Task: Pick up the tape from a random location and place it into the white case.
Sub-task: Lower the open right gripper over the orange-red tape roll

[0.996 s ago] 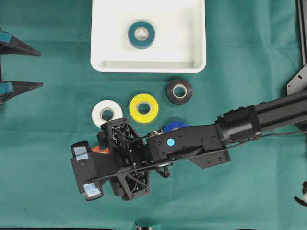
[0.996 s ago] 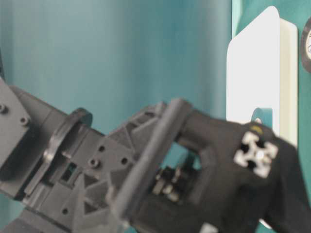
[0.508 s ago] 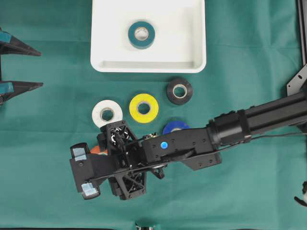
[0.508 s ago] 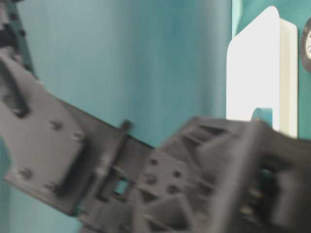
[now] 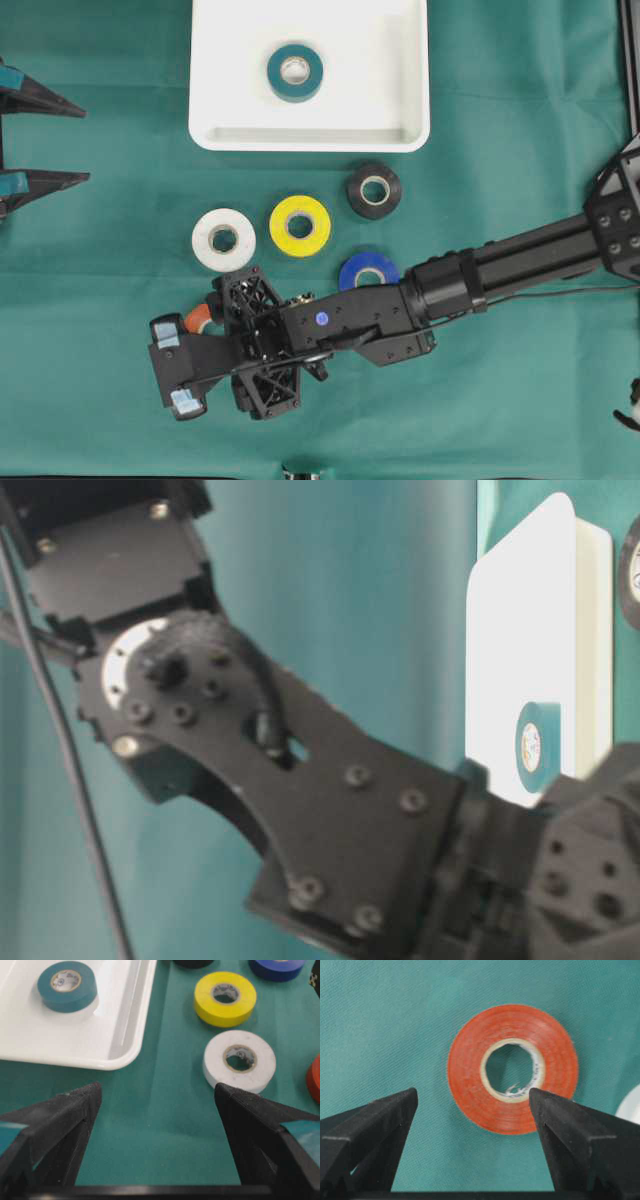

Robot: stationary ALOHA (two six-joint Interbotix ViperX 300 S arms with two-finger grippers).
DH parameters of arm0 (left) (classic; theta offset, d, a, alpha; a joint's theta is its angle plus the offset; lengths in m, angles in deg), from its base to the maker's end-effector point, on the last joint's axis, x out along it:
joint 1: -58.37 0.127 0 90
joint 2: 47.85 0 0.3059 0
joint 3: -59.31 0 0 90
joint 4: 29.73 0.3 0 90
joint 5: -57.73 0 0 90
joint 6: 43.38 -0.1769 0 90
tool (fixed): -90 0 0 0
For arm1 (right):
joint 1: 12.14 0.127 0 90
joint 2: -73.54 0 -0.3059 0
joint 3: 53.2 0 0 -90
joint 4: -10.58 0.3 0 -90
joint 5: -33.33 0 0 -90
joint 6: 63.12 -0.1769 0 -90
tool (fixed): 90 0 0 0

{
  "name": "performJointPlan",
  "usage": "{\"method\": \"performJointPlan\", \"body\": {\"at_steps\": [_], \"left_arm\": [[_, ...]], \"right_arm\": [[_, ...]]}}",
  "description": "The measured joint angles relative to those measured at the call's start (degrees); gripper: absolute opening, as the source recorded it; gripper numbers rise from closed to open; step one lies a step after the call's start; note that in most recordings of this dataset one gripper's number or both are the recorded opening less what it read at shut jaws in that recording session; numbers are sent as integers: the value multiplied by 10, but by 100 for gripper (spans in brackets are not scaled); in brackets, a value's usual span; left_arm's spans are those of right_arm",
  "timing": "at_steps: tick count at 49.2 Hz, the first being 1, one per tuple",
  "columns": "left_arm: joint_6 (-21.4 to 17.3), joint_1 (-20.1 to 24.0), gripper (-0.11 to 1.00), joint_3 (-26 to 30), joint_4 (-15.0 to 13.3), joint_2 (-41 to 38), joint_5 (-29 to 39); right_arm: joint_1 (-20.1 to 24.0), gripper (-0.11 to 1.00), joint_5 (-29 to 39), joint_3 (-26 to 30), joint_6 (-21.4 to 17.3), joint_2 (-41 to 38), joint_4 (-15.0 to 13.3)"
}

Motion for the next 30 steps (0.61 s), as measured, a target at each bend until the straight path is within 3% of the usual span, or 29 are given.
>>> {"method": "performJointPlan", "body": {"at_steps": [30], "left_arm": [[0,0,99,-1,0,0,0]], "right_arm": [[8,89,-40,5,0,-36,1]]}}
